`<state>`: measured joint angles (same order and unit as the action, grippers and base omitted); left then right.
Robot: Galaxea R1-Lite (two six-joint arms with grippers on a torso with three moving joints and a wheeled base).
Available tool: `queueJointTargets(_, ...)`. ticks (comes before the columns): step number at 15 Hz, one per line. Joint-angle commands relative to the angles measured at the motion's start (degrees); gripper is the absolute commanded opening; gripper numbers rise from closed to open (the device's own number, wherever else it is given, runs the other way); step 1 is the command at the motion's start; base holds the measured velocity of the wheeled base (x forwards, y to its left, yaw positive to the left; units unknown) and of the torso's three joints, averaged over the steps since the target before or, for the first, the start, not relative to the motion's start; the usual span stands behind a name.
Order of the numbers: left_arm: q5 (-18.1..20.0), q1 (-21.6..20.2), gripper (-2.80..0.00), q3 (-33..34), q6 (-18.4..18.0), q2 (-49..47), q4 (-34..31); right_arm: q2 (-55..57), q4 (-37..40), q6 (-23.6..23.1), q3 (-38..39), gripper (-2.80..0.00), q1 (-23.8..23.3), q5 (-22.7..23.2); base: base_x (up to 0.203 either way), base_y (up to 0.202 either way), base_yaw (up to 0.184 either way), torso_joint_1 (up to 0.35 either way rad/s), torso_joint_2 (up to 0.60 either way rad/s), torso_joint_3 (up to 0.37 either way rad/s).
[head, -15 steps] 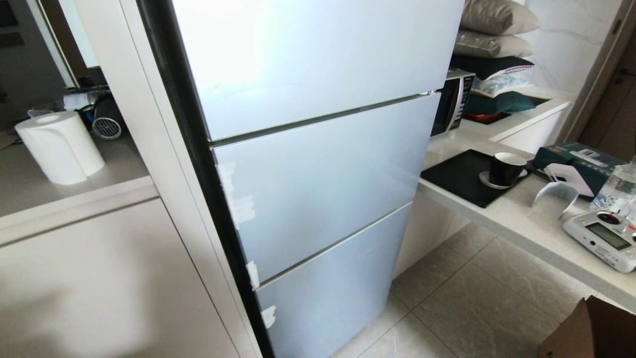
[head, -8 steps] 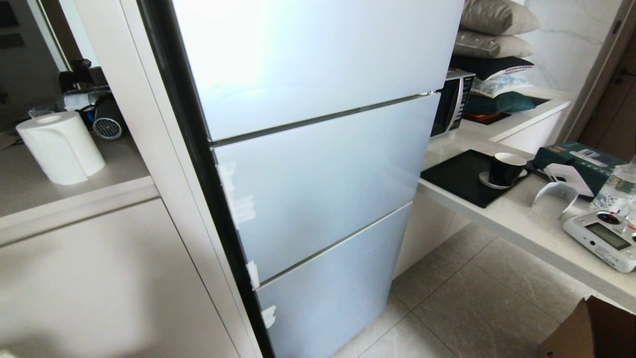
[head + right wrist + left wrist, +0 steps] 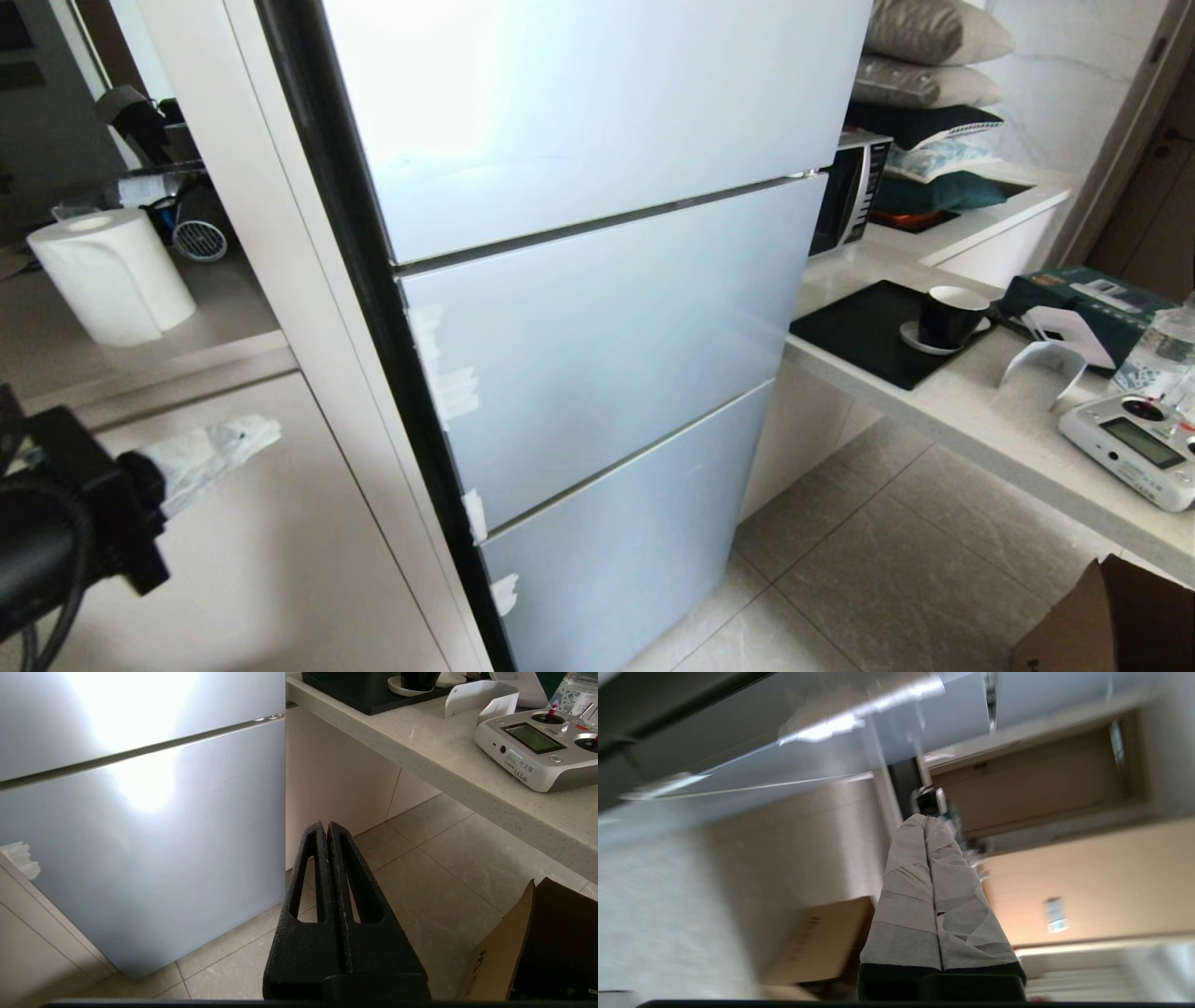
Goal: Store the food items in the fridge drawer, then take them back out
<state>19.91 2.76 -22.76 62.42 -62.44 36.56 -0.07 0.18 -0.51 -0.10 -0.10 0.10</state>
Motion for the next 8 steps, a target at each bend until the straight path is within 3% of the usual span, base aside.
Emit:
queueJointTargets(1,0.13,0.18,-2.8,-2.42,4.06,-14.04,4.26,-0.01,-0.01,-0.02,0.01,-2.8,0.01,-0.01,0.0,0.0,0.0,0.0,0.0,0.0)
queueJointTargets(5,-3.6,0.58,-2.8,-4.84,4.07,-24.73,16.98,-0.01,-0.01,-0.02,0.01,-2.8,0.01,-0.01,0.0,0.0,0.0,0.0,0.0,0.0)
queueJointTargets(8,-9.21,3.75,-2.8,-7.55,3.2,-26.9,18.71,-0.01,-0.01,-0.02,0.01,-2.8,0.01,-0.01,0.0,0.0,0.0,0.0,0.0,0.0)
